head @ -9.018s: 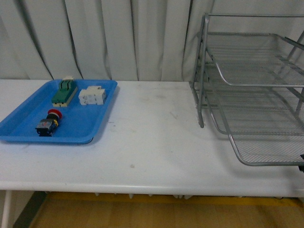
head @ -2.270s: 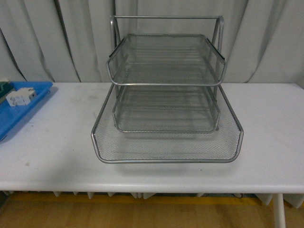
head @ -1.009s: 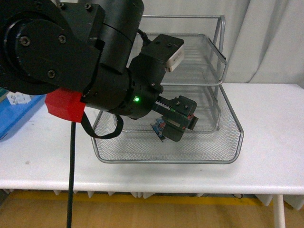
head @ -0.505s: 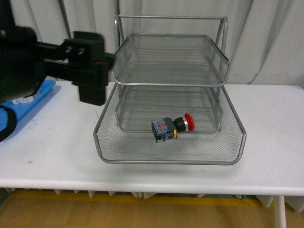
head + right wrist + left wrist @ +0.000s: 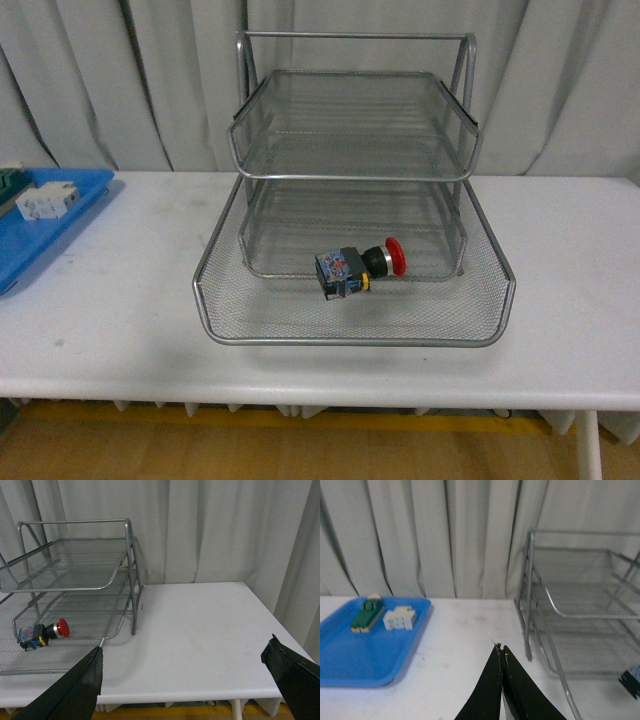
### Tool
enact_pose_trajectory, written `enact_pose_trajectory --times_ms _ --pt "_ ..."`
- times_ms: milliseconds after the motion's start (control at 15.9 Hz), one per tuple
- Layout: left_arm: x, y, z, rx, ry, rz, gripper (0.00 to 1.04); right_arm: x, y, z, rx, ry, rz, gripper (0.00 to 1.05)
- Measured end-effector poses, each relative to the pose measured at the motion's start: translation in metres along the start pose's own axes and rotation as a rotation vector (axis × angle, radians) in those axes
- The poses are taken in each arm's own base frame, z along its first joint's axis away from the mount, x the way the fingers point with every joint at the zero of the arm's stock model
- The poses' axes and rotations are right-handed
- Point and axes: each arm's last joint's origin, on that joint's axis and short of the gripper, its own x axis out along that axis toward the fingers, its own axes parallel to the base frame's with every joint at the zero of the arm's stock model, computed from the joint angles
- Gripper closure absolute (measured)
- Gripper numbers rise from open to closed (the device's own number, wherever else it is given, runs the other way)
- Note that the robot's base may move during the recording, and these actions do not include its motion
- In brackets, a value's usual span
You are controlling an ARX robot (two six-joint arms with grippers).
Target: Place button on rack with both arms
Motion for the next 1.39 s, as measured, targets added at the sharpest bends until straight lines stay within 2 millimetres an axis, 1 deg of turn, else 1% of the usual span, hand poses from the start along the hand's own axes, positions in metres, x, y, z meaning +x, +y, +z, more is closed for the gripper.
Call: enact_pose_trajectory --times_ms 63,126,189,315,378,441,883,1387 --pt "-0.006 0.004 -0.005 -0.002 -0.014 0.003 1.03 0.0 0.0 0.0 0.0 0.0 0.0 0.06" --pt "-0.013 0.007 -0.015 0.005 0.043 0.005 1.03 0.0 0.0 0.0 0.0 0.0 0.0 0.06" --pt "-0.019 0.009 -0.016 0.005 0.046 -0.005 1.03 0.0 0.0 0.0 0.0 0.0 0.0 0.06" --pt "-0.026 0.014 -0.007 0.0 0.001 -0.001 1.03 0.0 0.0 0.0 0.0 0.0 0.0 0.06" --pt "-0.031 0.022 -0.009 0.001 0.01 0.0 1.03 0.0 0.0 0.0 0.0 0.0 0.0 0.06" --pt "-0.035 0.025 -0.011 -0.001 0.024 0.018 1.03 0.0 0.0 0.0 0.0 0.0 0.0 0.06" --pt "-0.055 0.023 -0.004 -0.001 -0.005 -0.004 1.03 0.0 0.0 0.0 0.0 0.0 0.0 0.06" --pt "-0.068 0.023 -0.003 0.0 -0.01 -0.003 1.03 0.0 0.0 0.0 0.0 0.0 0.0 0.06"
